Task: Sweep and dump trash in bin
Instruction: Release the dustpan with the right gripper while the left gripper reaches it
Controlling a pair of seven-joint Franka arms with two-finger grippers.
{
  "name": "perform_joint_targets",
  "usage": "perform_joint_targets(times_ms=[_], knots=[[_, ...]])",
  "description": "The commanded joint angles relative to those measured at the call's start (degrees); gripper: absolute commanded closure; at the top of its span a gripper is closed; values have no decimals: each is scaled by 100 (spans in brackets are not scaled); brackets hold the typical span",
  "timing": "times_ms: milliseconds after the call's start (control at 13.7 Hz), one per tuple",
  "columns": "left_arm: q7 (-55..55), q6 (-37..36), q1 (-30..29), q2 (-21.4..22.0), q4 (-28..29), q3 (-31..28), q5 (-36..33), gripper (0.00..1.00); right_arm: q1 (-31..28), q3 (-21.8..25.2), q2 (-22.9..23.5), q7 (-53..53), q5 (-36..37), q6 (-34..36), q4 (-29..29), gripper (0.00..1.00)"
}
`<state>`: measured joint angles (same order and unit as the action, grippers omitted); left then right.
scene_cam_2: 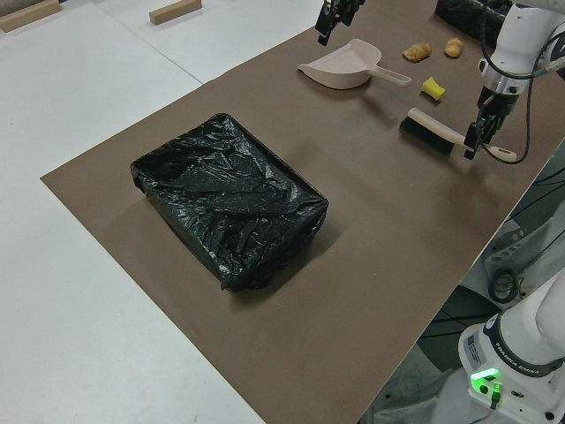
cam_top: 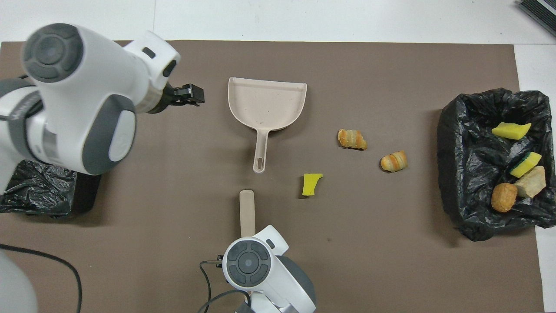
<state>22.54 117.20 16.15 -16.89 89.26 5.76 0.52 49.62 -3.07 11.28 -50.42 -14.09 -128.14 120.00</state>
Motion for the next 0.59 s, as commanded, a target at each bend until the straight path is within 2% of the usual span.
perform_joint_targets(times_ms=[0,146,220,293,512], knots=[[259,321,449,-262,-58,-84,-8,0,-5,17,-162,-204,-129,16,138,36],[295,391,835,-472,-31,-93,-8,0,-5,17,-162,-283,-129,78,120,64],[408,496,994,-595,-23,-93,-8,0,-5,17,-162,-293,-129,87,112,85],[479,567,1056,-640,4,-93,-17,0,-5,17,-162,-310,-120,105,103,100],[471,716,1188,-667,258,-84,-17,0,-84,34,-179,-434,-103,306,-37,100]])
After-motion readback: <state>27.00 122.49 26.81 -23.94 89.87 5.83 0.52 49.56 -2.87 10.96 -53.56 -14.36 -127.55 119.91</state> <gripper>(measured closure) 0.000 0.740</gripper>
